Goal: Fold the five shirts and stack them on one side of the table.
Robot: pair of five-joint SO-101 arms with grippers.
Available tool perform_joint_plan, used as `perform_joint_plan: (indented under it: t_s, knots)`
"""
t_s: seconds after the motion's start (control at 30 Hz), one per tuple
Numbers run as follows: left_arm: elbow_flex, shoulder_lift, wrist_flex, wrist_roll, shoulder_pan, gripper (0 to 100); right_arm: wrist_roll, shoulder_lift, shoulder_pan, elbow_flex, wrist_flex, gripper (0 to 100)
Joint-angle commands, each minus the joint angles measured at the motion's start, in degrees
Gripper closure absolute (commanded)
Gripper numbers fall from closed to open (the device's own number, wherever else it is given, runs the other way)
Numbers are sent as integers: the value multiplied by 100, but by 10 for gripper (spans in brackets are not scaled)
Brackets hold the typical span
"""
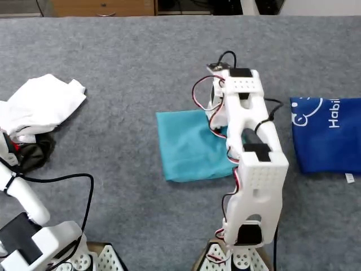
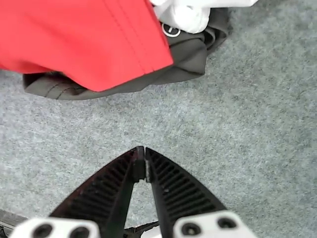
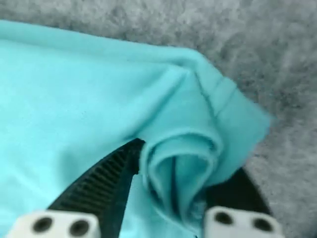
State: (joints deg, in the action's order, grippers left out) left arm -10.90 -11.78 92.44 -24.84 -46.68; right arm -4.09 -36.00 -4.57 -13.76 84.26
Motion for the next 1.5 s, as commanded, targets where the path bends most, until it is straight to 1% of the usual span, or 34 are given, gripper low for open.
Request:
perform_joint_plan:
  t_s: [0.0,0.13,0.27,0.37,0.43,0.53,0.67,0.77,0.83,0.97,1.1,1.17,1.23,1.3,1.37,1.47]
  knots:
    - [53,-233,-62,-44,35,981,18,-31,-101,-470,343,989]
    - [62,-233,-62,-44,35,981,-26,-31,66,-1007,791,997]
    - [70,-233,-53,-44,26,981,-536,-31,180,-1771,1257,997]
    - [62,-233,-44,-44,26,981,-1336,-66,171,-2316,1301,997]
    - [44,-233,-44,-44,26,981,-2004,-101,136,-2624,1213,997]
    - [18,-233,-35,-44,26,981,-3024,-347,136,-3029,774,996]
    - [18,-233,-26,-53,26,981,-4659,-866,119,-3644,229,996]
    - [18,-233,-26,-53,18,981,-5415,-1244,-40,-4198,114,996]
    - [18,-233,-18,-53,18,981,-5662,-1490,-189,-4549,141,996]
    - [18,-233,-18,-53,18,981,-5916,-1938,-330,-4998,176,995]
    - [26,-233,-18,-79,-97,981,-5925,-2123,-321,-5253,176,991]
    - [18,-233,-18,-246,-158,981,-5908,-2114,-312,-5367,264,951]
    - [18,-233,-18,-369,-237,981,-5864,-2114,-295,-5613,431,875]
    - [18,-233,-26,-387,-255,981,-5459,-2132,-286,-5965,501,829]
    - [18,-233,-26,-387,-255,981,-4914,-2132,-286,-6273,536,821]
    - [18,-233,-26,-369,-211,981,-4615,-2132,-303,-6651,791,821]
